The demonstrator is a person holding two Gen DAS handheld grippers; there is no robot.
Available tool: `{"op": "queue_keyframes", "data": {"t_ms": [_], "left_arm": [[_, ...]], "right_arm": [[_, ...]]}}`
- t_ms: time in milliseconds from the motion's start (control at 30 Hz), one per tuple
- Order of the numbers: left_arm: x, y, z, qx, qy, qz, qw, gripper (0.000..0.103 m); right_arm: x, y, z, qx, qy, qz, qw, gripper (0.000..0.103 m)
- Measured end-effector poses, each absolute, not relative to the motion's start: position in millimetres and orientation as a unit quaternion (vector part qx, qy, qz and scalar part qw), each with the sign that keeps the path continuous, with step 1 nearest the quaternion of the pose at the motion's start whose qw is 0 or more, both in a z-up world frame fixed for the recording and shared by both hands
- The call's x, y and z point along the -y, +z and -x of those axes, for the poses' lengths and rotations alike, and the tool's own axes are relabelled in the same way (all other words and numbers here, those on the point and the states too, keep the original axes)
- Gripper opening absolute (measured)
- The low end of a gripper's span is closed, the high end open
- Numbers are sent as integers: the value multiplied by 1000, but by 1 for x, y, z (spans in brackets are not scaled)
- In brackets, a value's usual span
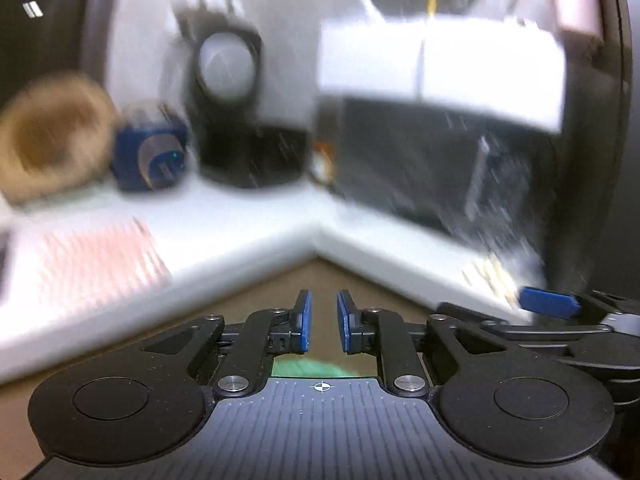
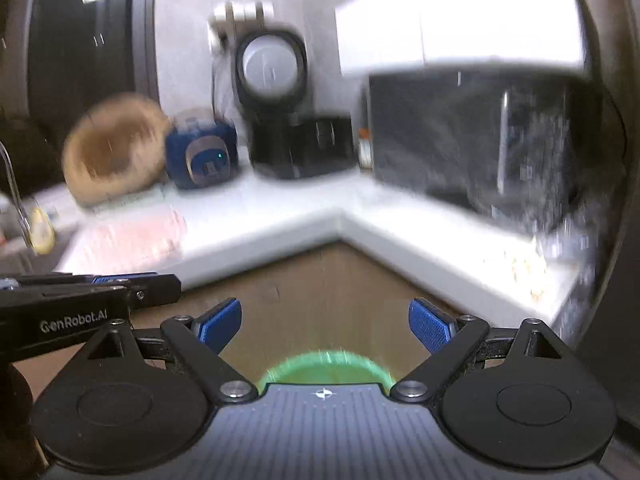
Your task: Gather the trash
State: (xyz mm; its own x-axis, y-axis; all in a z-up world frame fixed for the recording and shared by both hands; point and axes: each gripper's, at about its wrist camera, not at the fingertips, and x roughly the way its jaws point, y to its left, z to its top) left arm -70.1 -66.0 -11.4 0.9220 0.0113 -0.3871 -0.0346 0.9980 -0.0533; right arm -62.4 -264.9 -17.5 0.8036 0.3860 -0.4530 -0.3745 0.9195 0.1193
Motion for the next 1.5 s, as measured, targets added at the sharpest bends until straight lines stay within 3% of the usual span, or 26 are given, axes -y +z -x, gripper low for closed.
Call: {"op": "queue_keyframes", "data": {"t_ms": [167, 233, 1500], "left_arm": [[78, 17, 71, -184, 40, 12, 982, 18], [81, 15, 80, -186, 35, 4, 982, 14], [75, -2, 109, -230, 53, 29, 971, 14]], "right_arm": [[264, 14, 50, -216, 195, -26, 956, 93], [264, 16, 58, -207, 192, -25, 959, 93], [253, -3, 81, -232, 205, -12, 951, 93]]}}
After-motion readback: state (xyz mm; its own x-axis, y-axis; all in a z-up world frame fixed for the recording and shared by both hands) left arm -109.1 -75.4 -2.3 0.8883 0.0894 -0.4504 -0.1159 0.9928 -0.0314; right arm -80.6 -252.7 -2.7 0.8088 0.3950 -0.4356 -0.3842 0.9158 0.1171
